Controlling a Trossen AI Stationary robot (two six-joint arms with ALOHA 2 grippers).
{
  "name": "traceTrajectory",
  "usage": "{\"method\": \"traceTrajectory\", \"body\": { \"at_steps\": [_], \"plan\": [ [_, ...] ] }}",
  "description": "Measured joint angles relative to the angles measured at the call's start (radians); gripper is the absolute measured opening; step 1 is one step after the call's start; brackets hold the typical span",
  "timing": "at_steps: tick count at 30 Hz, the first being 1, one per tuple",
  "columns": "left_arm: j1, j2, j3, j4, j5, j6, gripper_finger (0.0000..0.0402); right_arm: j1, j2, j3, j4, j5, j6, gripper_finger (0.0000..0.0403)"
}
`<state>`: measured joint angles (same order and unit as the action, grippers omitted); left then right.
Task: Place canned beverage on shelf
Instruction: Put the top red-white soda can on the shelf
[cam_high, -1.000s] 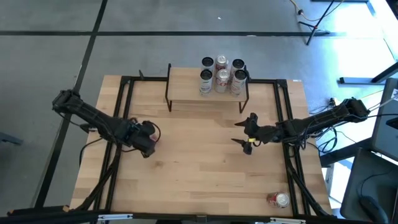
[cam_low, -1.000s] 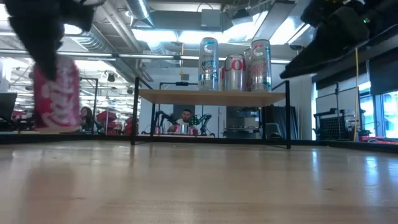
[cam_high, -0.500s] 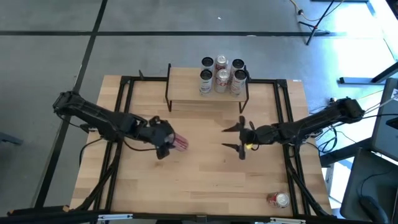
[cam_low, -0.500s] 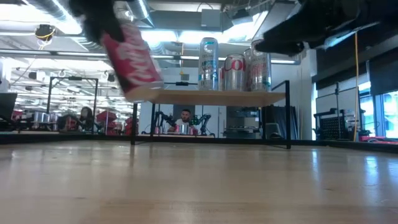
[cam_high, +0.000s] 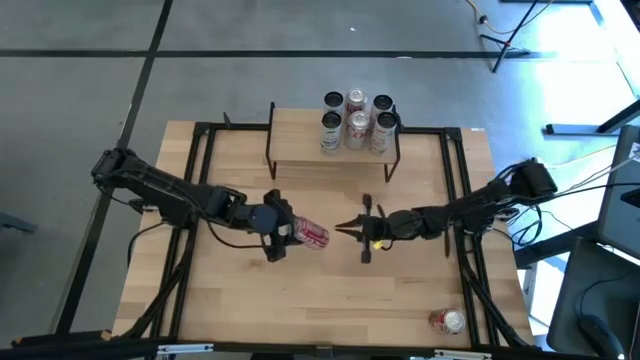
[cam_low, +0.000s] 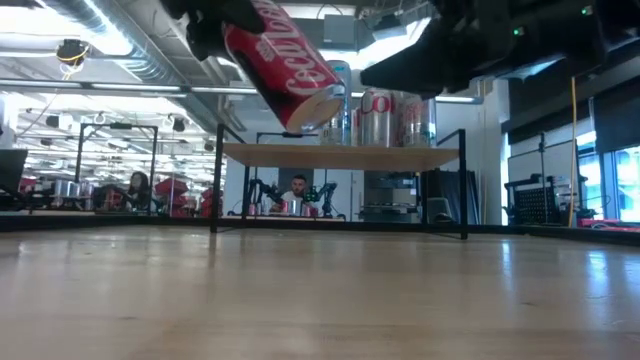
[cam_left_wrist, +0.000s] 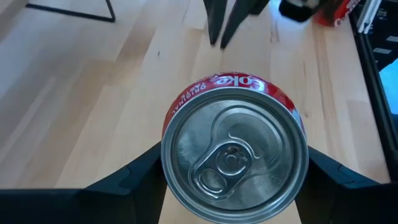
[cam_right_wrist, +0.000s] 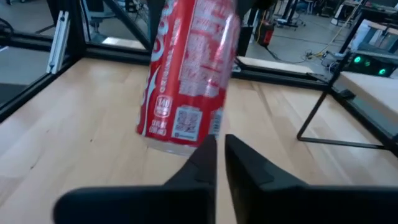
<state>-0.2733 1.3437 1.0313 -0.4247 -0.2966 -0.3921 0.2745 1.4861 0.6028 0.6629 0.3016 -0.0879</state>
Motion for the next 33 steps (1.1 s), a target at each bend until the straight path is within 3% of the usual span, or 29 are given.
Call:
{"method": "traceTrajectory", "body": {
  "at_steps": [4,12,33],
  "plan": [
    [0.000,0.000,0.000,0.007,-0.009,0.004,0.0243,0.000,0.060,0.037,-0.002,0.000,-0.013,0.0002],
    [-0.001,0.000,0.000,0.019,-0.025,0.003,0.0243,0.000,0.134,0.085,-0.001,0.002,-0.026,0.0011],
    [0.013,-0.002,0.000,0.111,-0.072,0.017,0.0243,-0.001,0.205,0.119,0.077,0.010,-0.031,0.0011]
  ]
}}
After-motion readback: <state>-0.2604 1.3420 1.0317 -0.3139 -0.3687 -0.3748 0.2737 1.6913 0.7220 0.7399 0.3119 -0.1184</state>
